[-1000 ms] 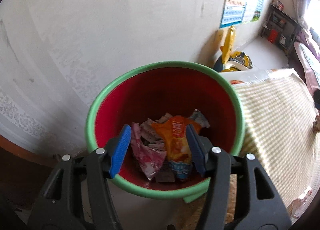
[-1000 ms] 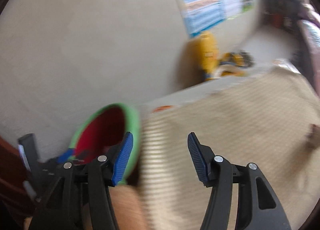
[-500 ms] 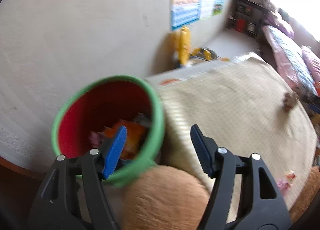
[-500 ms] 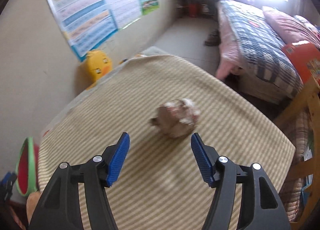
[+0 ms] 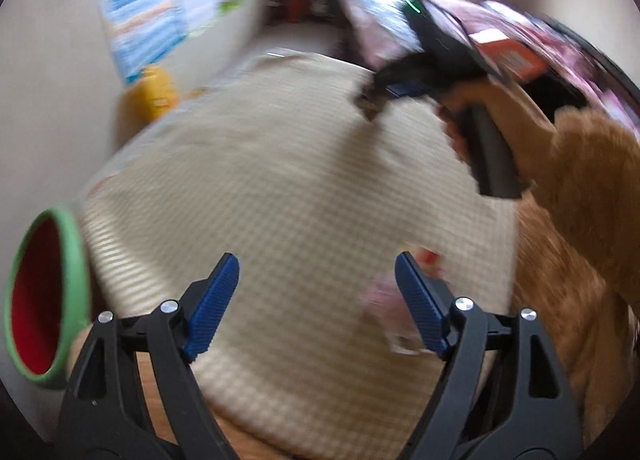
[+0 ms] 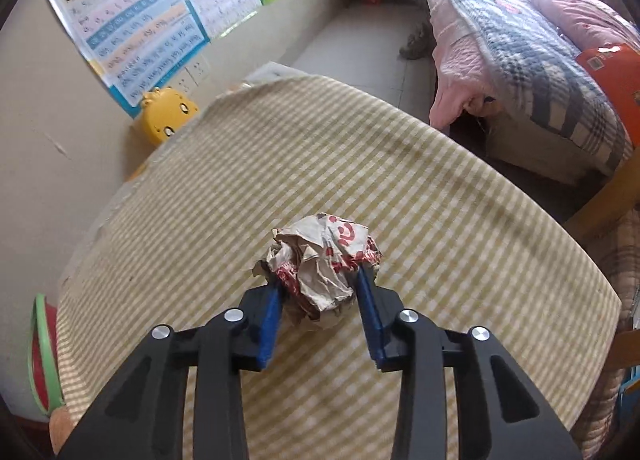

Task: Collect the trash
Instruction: 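Grasp the paper ball with the right tool while the left tool grasps the strawberry-print wrapper, then carry the strawberry wrapper and paper ball over the bucket and release both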

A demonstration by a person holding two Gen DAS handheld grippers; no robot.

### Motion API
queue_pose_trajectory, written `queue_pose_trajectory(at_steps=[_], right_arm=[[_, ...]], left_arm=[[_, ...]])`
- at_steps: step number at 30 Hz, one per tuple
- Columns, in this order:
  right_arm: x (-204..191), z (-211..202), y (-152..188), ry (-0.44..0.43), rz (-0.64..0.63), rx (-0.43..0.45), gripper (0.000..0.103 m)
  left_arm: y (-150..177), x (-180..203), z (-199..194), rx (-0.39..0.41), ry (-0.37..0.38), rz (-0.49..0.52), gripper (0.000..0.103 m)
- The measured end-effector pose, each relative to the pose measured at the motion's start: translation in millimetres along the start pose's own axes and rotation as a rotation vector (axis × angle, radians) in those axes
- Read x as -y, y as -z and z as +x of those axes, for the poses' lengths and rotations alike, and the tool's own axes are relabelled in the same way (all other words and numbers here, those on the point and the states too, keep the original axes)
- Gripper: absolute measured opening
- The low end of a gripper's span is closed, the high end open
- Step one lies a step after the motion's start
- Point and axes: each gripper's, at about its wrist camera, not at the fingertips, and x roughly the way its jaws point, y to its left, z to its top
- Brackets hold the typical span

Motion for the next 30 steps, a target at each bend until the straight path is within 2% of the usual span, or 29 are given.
queue_pose_trajectory(at_steps=[3,6,12,13,14,17,19,21,25,30], right_arm=[[0,-27,21,-0.035,-0.025,0.037,0.033],[5,-55,40,-0.073,-0.016,0.067,0.034],[14,-89,65,-0.08,0.027,0.125,0.034],[17,-92,70,-0.085,0.04,0.124,0.034],[18,-93,73,-0.091,0.049,0.118,0.034],[21,-94,79,-0.095,0.061,0.101,0.034],[23,-96,83,-0.093,0.071,0.102,0.034],[25,-99,85,-0.095,0.079,0.105,0.034],[19,-108,88,-0.092,0.061,0.13,0.034],[-1,-119,92,-0.091,0.006,0.158,0.034]], left_arm=[[1,27,20,-0.047,0.052,0.097,0.078],[6,48,37,-0.102,0.064,0.17,0.078],[9,62,76,-0.226,0.086,0.173,0.077],[9,62,80,-0.24,0.089,0.168,0.072],[9,62,84,-0.251,0.085,0.158,0.072],[6,61,86,-0.25,0.09,0.129,0.064],[4,58,83,-0.242,0.089,0.106,0.053],[2,51,79,-0.238,0.084,0.08,0.049],[-6,45,60,-0.185,0.049,0.02,0.046],[-27,24,23,-0.05,-0.074,-0.029,0.046]])
